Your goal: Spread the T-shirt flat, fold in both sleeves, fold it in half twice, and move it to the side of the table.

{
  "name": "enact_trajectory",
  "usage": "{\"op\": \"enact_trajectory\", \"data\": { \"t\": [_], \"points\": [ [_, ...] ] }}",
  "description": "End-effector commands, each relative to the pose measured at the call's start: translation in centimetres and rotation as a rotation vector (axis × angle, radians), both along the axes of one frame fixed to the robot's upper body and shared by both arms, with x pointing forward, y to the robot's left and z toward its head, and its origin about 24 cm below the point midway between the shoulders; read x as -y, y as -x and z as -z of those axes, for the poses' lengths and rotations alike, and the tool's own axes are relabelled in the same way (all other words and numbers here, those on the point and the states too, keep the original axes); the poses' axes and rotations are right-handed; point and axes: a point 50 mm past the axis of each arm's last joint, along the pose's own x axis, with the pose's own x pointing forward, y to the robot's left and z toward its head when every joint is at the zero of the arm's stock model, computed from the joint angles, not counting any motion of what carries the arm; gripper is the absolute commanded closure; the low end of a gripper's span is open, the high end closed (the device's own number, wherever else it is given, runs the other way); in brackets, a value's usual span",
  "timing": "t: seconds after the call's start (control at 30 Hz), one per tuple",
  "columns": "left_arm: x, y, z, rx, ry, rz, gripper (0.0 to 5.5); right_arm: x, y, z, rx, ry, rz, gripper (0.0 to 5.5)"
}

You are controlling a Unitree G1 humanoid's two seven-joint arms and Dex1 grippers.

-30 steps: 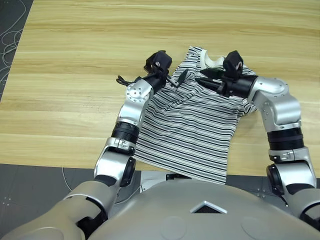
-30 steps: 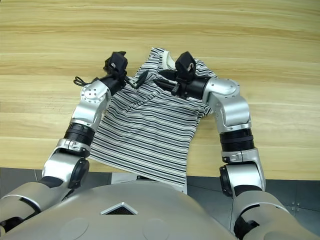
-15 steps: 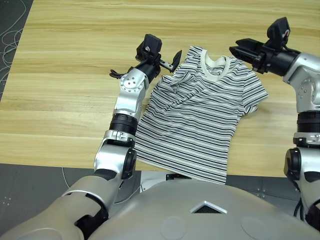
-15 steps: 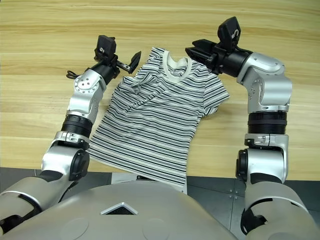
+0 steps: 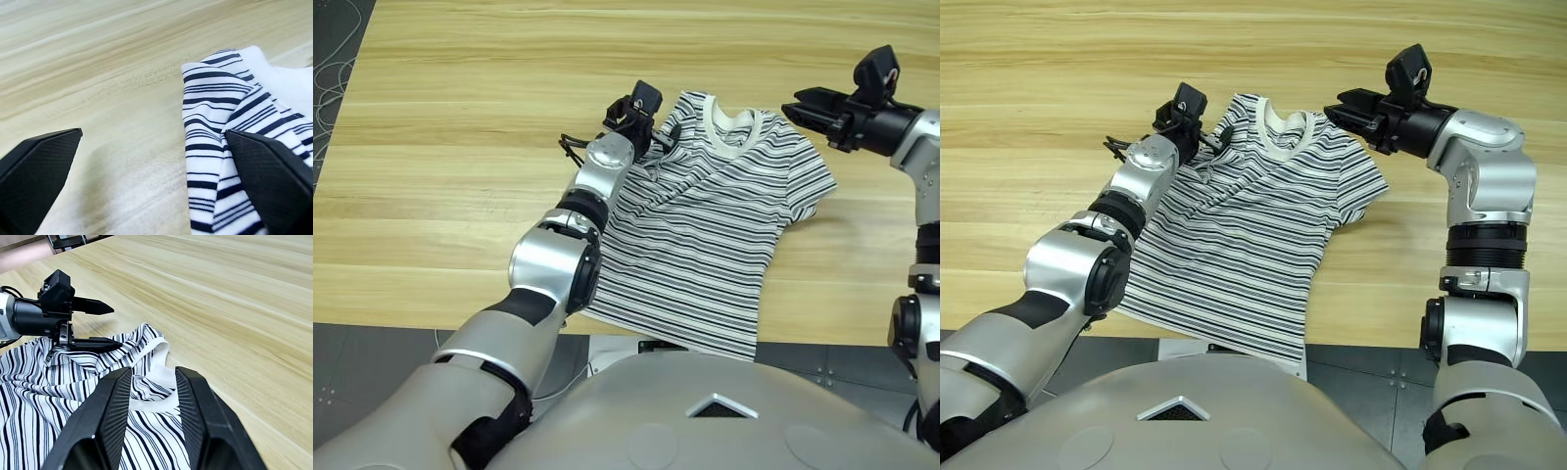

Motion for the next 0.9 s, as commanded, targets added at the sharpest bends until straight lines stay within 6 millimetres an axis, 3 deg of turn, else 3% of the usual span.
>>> {"op": "enact_trajectory", "data": {
  "t": [0.03, 0.33, 0.9],
  "points": [
    [-2.7, 0.0, 0.9, -0.019, -0.126, -0.068, 0.04, -1.1, 0.1, -0.3, 0.008, -0.011, -0.025, 3.88],
    [-7.1, -0.5, 0.3, -0.007, -0.123, -0.2, 0.04, -2.0, 0.3, -0.1, 0.009, -0.016, -0.04, 3.88],
    [-11.9, -0.8, -0.8, 0.014, -0.069, -0.358, 0.04, -2.0, 0.0, 0.2, 0.006, -0.024, -0.022, 3.88]
  ]
}}
